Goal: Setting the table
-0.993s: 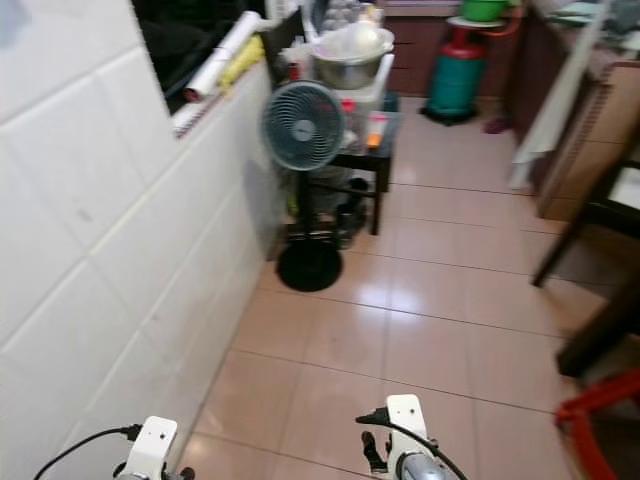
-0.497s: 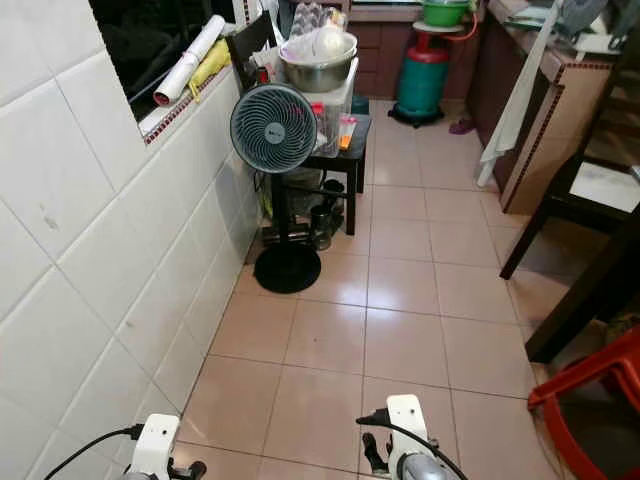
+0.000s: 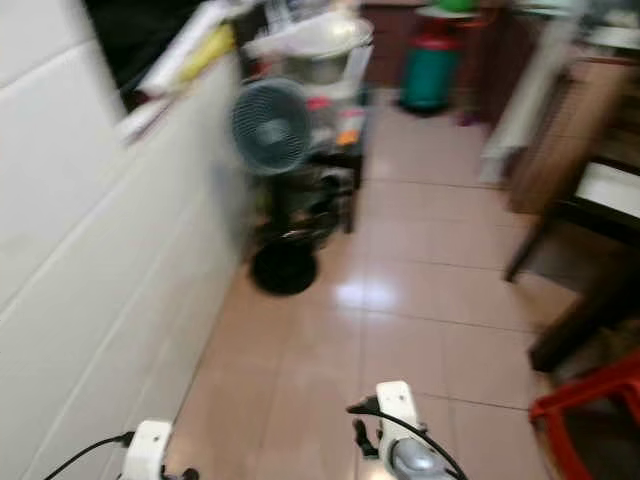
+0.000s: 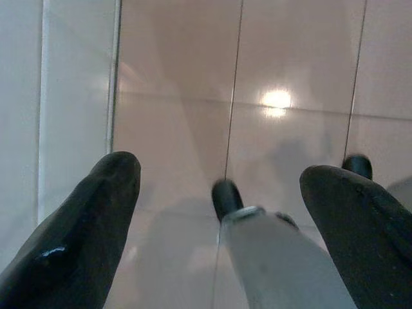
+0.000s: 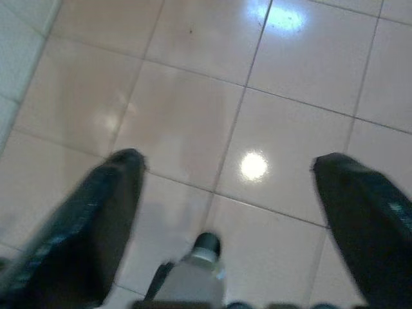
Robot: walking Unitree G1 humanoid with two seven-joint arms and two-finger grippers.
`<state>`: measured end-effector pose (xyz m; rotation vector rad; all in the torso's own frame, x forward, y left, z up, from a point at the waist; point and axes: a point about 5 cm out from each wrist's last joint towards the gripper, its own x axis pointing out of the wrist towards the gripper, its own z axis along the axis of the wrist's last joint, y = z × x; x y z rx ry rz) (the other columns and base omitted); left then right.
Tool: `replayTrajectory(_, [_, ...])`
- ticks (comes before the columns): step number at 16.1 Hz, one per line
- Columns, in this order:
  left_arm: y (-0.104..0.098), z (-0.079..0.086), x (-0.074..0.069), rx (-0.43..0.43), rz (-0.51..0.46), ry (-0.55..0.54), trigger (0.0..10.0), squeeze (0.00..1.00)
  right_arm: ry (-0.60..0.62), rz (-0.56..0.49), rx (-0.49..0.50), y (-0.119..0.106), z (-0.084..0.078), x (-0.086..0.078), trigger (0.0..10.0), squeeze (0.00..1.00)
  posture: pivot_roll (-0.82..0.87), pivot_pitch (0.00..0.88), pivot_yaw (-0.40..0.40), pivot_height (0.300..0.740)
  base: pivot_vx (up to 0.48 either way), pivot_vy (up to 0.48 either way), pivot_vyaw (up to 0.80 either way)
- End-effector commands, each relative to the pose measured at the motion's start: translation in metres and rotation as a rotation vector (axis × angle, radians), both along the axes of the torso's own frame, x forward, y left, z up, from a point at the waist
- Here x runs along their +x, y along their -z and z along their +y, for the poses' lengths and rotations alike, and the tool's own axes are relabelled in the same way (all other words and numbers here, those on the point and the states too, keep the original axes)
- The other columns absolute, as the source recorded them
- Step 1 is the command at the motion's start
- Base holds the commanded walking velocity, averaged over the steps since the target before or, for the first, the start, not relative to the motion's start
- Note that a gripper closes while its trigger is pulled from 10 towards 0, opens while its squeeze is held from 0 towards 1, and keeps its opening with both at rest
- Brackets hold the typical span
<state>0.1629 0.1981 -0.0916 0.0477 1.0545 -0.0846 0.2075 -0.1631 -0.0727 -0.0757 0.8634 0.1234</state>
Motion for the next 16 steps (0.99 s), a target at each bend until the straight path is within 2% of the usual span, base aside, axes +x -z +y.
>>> replayTrajectory(1, [-0.0007, -0.0071, 0.0039, -0.018, -0.007, 0.019, 10.0, 0.0, 0.012, 0.006, -0.021, 0.0003, -0.0104, -0.002, 10.0, 0.0, -0.03, 0.0, 0.013, 0.74, 0.431, 0.0, 0.0])
replayTrajectory(8, [0.0004, -0.007, 0.0014, -0.009, 0.002, 0.029, 10.0, 0.0, 0.006, 0.012, -0.019, 0.0015, -0.0067, -0.0034, 10.0, 0.0, -0.03, 0.0, 0.019, 0.74, 0.415, 0.0, 0.0])
replayTrajectory(13, [0.0015, -0.0046, -0.0005, 0.01, 0.004, -0.062, 10.0, 0.0, 0.007, 0.032, -0.02, 0.0017, -0.0049, -0.0022, 10.0, 0.0, -0.01, 0.0, -0.013, 0.74, 0.0, 0.0, 0.0])
replayTrajectory(16, [0.0011, -0.0033, 0.0004, 0.018, 0.002, -0.081, 10.0, 0.0, -0.007, 0.034, -0.021, 0.0008, -0.0038, -0.0002, 10.0, 0.0, 0.03, 0.0, -0.033, 0.74, 0.0, 0.0, 0.0])
